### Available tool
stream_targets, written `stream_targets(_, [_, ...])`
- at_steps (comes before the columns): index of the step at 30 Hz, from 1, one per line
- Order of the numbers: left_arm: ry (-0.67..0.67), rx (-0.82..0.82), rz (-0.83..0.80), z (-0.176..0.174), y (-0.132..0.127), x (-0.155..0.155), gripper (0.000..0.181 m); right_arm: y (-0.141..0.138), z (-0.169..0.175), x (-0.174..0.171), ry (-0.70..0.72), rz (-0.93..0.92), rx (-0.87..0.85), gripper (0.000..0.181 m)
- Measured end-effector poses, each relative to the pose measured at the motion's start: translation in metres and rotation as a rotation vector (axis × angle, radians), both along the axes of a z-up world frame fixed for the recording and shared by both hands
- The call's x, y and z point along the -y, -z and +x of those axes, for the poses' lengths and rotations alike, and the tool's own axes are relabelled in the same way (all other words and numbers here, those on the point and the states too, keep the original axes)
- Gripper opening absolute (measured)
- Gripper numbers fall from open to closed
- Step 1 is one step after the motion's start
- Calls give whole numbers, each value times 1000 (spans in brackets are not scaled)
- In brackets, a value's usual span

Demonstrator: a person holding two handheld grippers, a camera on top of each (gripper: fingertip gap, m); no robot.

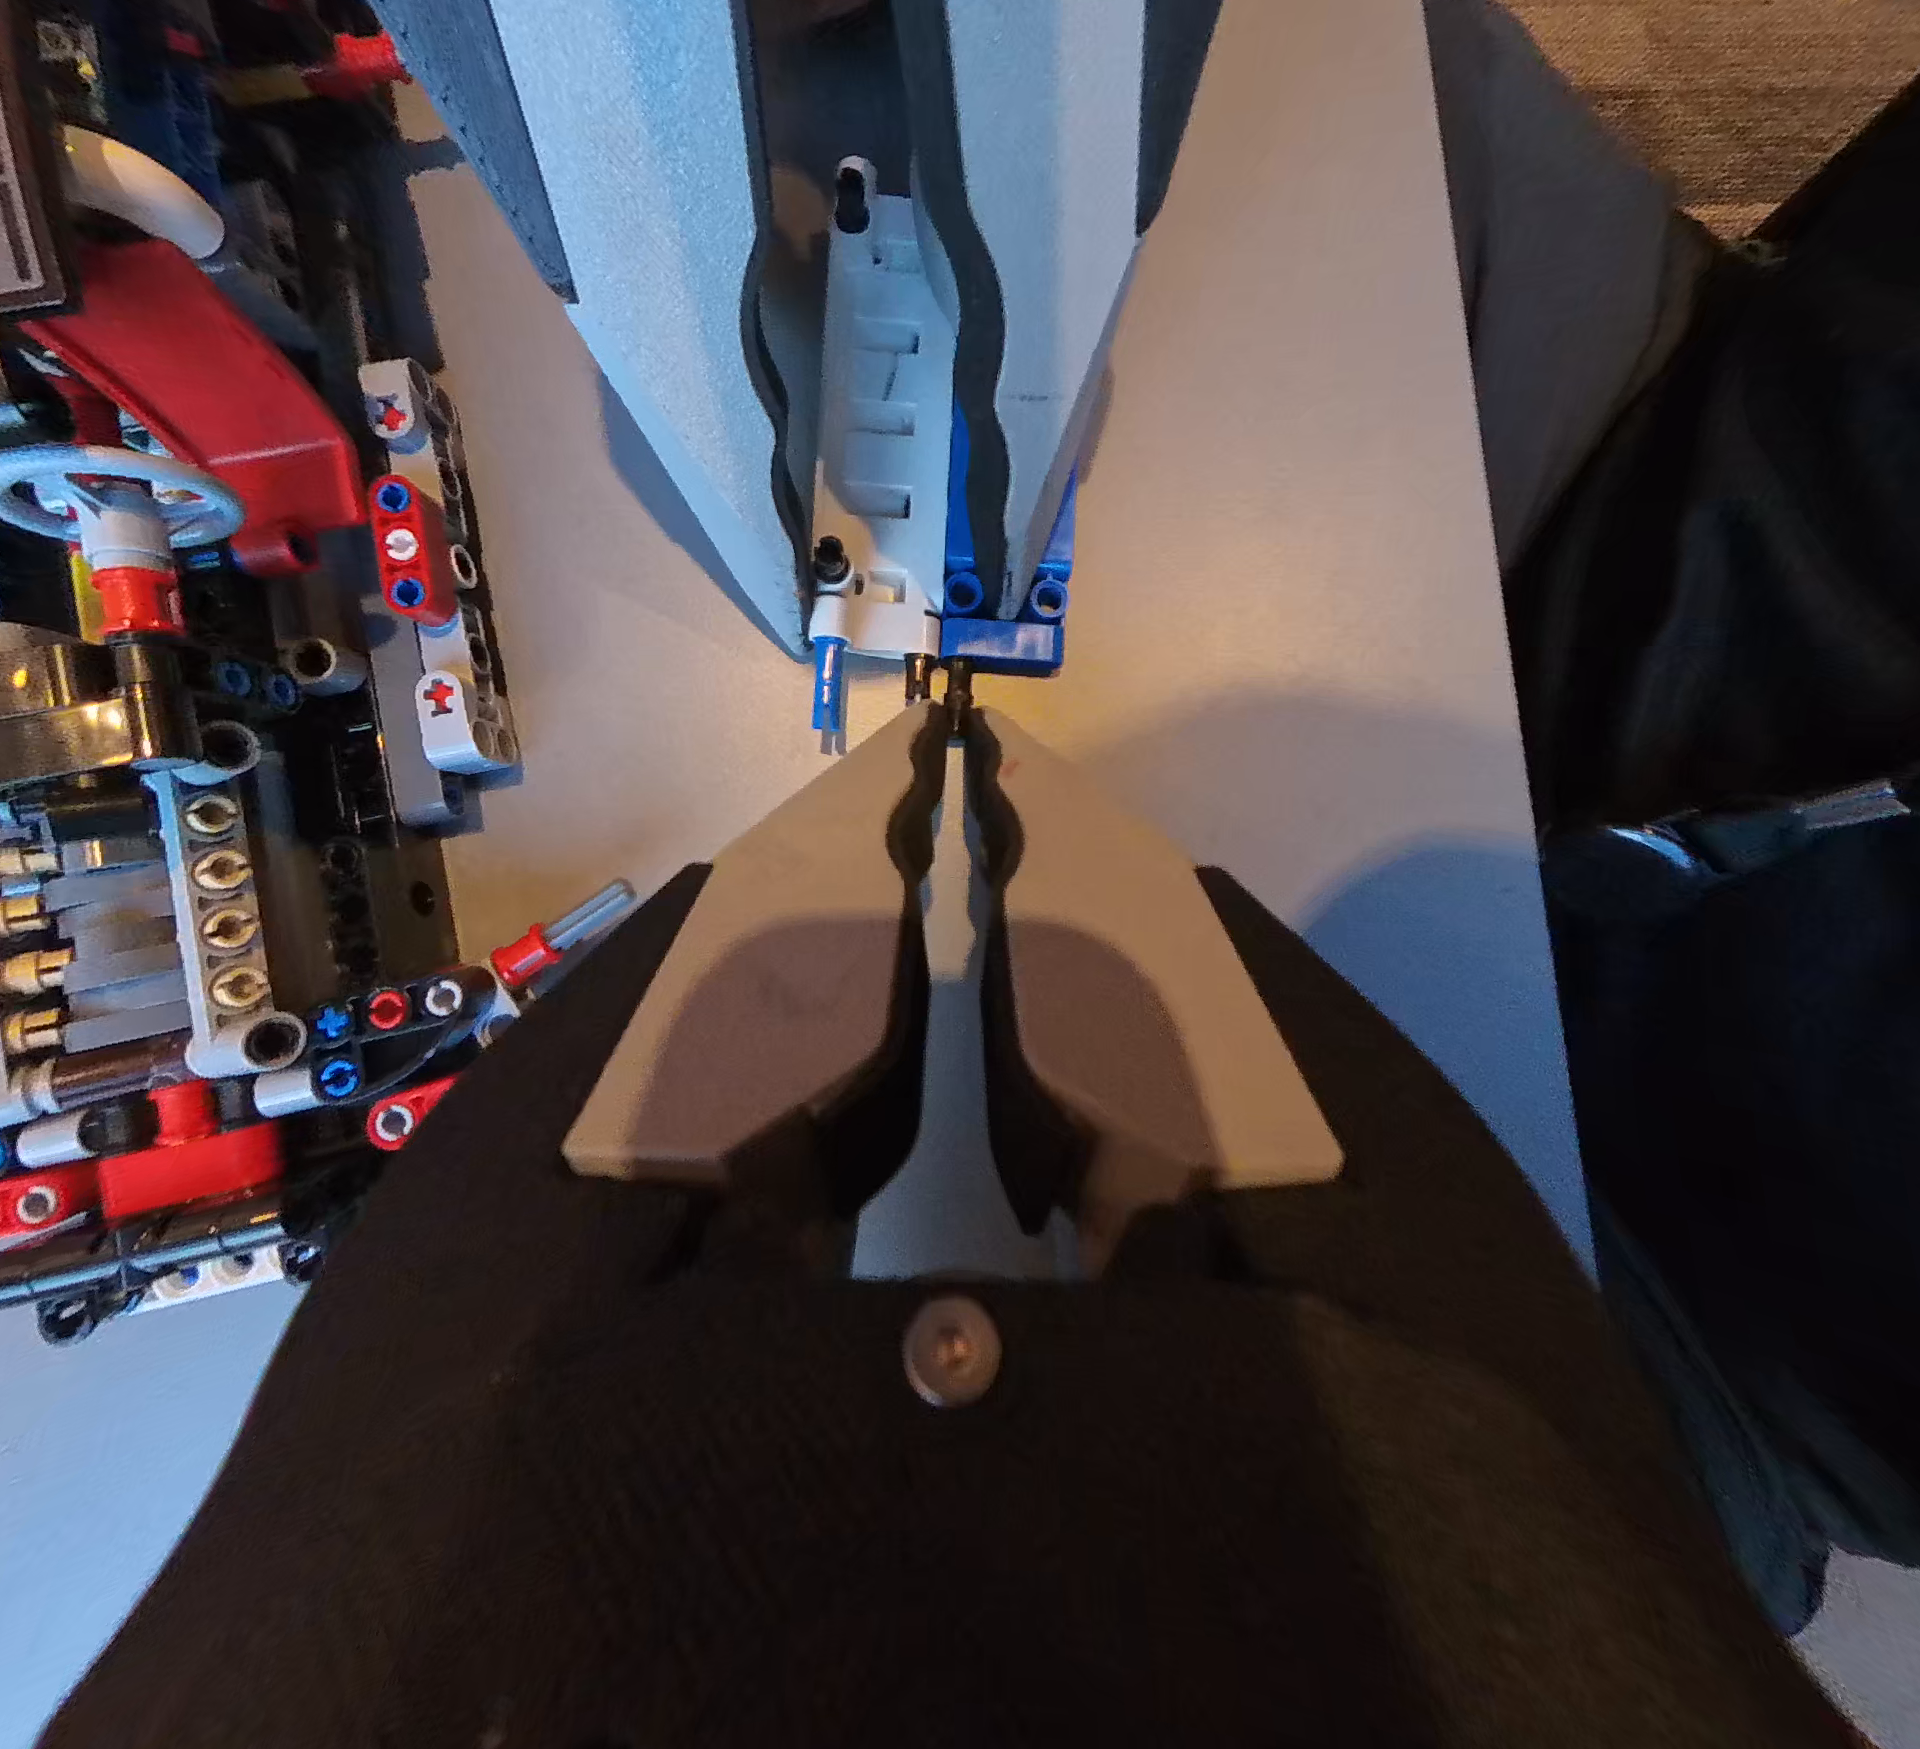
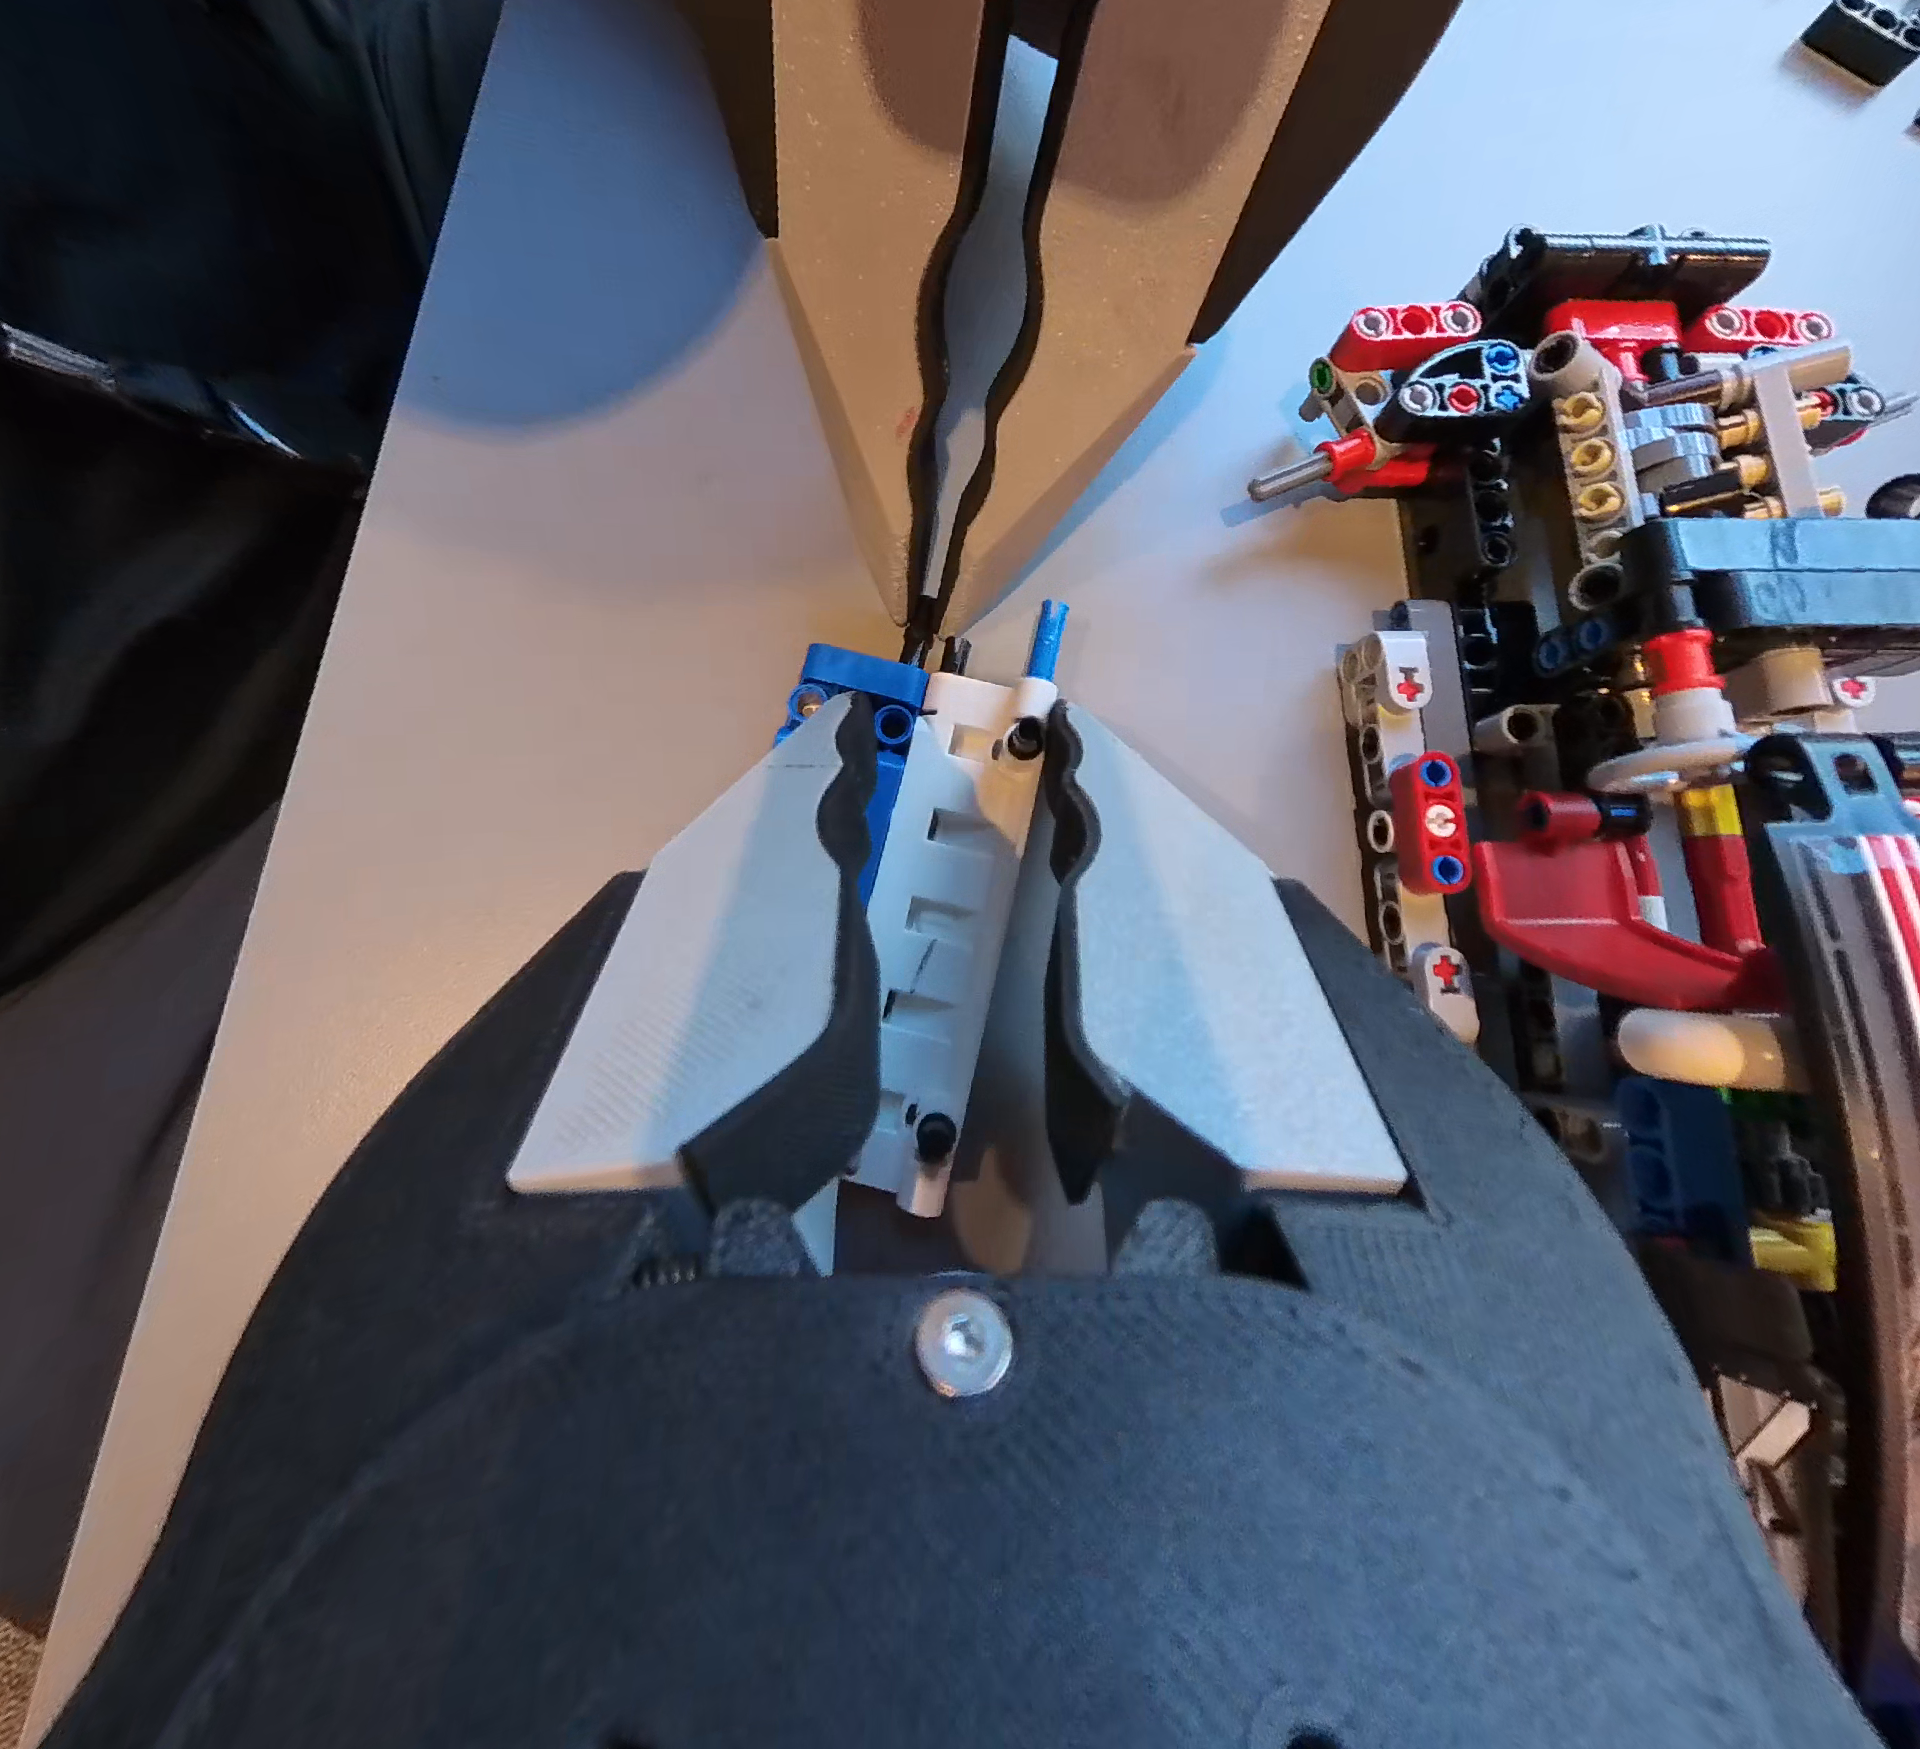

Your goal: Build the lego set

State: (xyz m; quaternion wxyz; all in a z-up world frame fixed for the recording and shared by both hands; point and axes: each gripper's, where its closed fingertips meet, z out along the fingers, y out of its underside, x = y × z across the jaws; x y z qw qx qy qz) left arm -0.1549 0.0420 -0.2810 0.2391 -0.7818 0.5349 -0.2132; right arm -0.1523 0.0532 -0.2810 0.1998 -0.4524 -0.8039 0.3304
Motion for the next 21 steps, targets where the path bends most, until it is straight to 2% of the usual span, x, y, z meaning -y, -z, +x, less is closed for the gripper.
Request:
stream_targets(9, [-41,54,-62,0,0,-4,0,0,-1,-3,22,-6,13,30])
stream_targets(13, [-28,53,-67,1,0,-4,0,0,0,-4,-9,-5,32,31])
stream_targets(17, [-100,77,-191,1,-1,-2,0,0,1,-4,-56,55,90,31])
stream_targets(19, [-138,49,-221,0,-1,-2,0,1,0,-3,-59,59,114,31])
stream_targets(21, [-142,-10,-185,-1,0,-2,0,1,-1,-4,-60,61,140,30])
